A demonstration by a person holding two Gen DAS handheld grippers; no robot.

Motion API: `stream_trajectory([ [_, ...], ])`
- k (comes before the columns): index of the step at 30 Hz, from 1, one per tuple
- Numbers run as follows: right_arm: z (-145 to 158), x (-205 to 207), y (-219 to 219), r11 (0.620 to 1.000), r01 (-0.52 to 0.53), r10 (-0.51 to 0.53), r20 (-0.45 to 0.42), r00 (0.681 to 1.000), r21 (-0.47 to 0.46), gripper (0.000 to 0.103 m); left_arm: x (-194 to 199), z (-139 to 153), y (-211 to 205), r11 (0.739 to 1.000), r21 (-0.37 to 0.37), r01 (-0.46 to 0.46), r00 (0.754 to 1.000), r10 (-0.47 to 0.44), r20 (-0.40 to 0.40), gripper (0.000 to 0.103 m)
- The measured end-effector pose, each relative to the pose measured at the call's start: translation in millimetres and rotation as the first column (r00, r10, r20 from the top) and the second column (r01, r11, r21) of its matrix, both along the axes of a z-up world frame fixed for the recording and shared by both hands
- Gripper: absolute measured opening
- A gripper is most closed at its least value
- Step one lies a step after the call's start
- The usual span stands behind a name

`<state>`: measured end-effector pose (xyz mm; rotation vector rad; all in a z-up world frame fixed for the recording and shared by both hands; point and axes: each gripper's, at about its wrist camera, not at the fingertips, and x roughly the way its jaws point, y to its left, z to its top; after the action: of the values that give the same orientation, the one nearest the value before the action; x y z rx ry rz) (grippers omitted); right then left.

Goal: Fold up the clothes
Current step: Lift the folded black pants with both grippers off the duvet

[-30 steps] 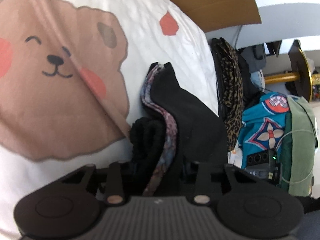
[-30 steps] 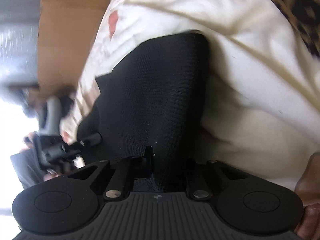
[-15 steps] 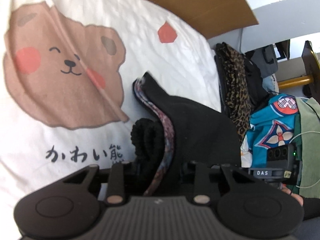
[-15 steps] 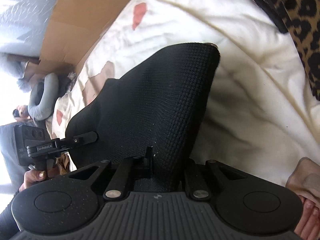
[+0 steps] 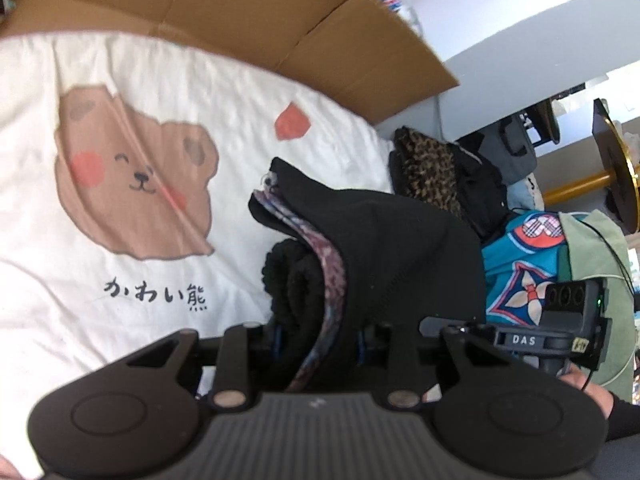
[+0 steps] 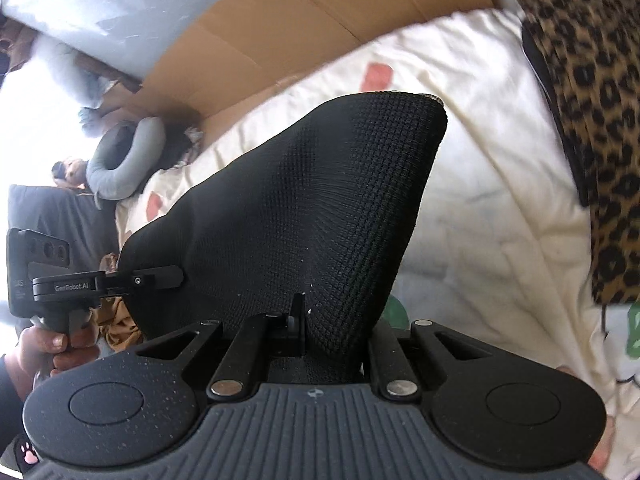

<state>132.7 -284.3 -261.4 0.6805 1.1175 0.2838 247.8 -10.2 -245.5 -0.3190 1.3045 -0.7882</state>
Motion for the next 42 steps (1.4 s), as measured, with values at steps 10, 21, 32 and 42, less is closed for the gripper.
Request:
stream_trajectory([
  [10,101.4,7.4,0.3,0.999,-0.017,0.024,0.131,0.991,-0.051,0.008,-12.3,95.9,1.3,0.998,0.005,-0.068,0.993,0.067,0.095,0.034],
  [21,219.0,18.0,-5.2,0.992,-0.019,0.051,0.264,0.963,-0.123,0.008,-32.9,206.9,-10.9,0.986,-0.034,-0.160,0.959,0.164,0.232,0.034],
  [32,334.0,9.7,-21.0,0.982,0.005,0.070,0.396,0.916,-0.187,0.008,-62.2,298.6,-28.9,0.972,-0.087,-0.217,0.915,0.233,0.330,0.034],
  [42,402.5,-16.9,-47.2,0.979,0.067,0.031,0.467,0.884,-0.192,0.008,-99.4,355.2,-57.8,0.959,-0.144,-0.242,0.884,0.280,0.375,0.034],
])
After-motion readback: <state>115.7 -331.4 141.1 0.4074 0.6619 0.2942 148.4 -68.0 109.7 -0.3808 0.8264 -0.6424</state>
